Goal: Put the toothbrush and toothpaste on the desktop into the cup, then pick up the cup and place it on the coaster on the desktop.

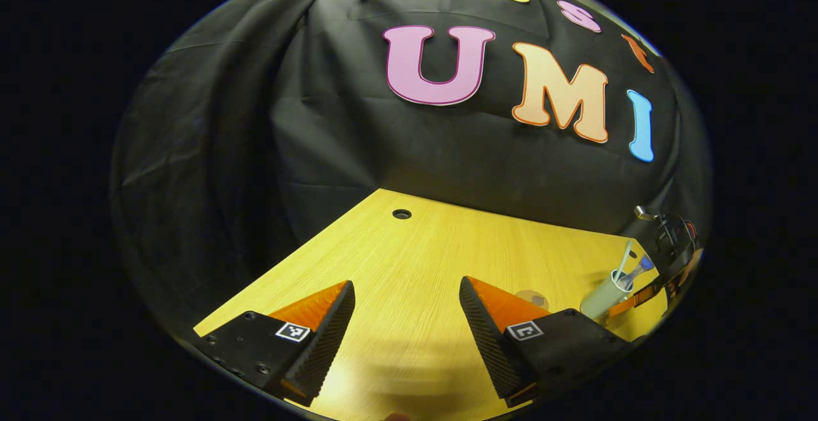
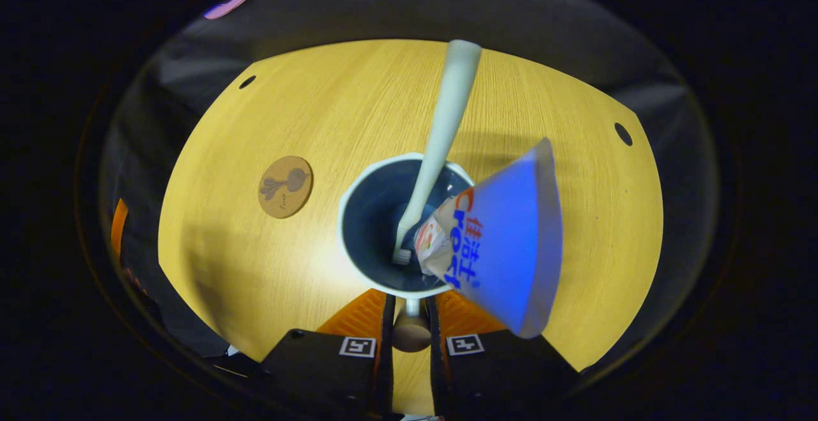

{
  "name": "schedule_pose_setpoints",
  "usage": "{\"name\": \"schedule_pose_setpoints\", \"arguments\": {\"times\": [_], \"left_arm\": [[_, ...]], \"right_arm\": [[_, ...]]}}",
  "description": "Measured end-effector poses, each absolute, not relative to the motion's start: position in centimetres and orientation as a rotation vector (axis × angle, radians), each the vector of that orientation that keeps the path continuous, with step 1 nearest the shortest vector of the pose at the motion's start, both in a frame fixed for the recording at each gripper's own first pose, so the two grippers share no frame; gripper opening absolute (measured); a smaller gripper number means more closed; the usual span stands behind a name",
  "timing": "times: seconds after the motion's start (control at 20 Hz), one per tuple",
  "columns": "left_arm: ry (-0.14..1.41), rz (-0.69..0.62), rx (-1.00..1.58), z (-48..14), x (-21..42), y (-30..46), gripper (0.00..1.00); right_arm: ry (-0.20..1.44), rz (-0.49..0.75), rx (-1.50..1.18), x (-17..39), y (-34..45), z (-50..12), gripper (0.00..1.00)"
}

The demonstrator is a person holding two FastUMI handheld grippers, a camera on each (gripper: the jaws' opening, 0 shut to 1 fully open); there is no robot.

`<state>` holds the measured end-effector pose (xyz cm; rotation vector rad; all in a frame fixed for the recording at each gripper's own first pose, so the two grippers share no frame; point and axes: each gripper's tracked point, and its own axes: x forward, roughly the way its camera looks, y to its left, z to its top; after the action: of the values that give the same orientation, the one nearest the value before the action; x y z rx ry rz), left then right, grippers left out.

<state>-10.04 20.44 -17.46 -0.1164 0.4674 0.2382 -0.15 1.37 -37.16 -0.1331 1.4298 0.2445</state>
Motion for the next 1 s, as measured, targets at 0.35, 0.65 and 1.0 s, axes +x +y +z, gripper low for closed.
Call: {"name": "schedule_pose_setpoints", "arguments": {"times": [0.35, 0.65, 1.0], "left_arm": [[0.474, 0.204, -0.11, -17.7, -9.6, 21.0, 0.95], [0.478, 0.204, -0.113, -17.9, -9.5, 22.5, 0.95], [0.488, 0.212, -0.112, -18.3, -9.8, 24.6, 0.95]], "right_arm": [[1.393, 0.285, -0.093, 0.5, 1.5, -36.5, 0.26], [1.335, 0.3, -0.065, 1.0, 1.7, -35.8, 0.26], [1.325, 0.328, -0.073, 0.9, 0.7, -33.7, 0.26]]}}
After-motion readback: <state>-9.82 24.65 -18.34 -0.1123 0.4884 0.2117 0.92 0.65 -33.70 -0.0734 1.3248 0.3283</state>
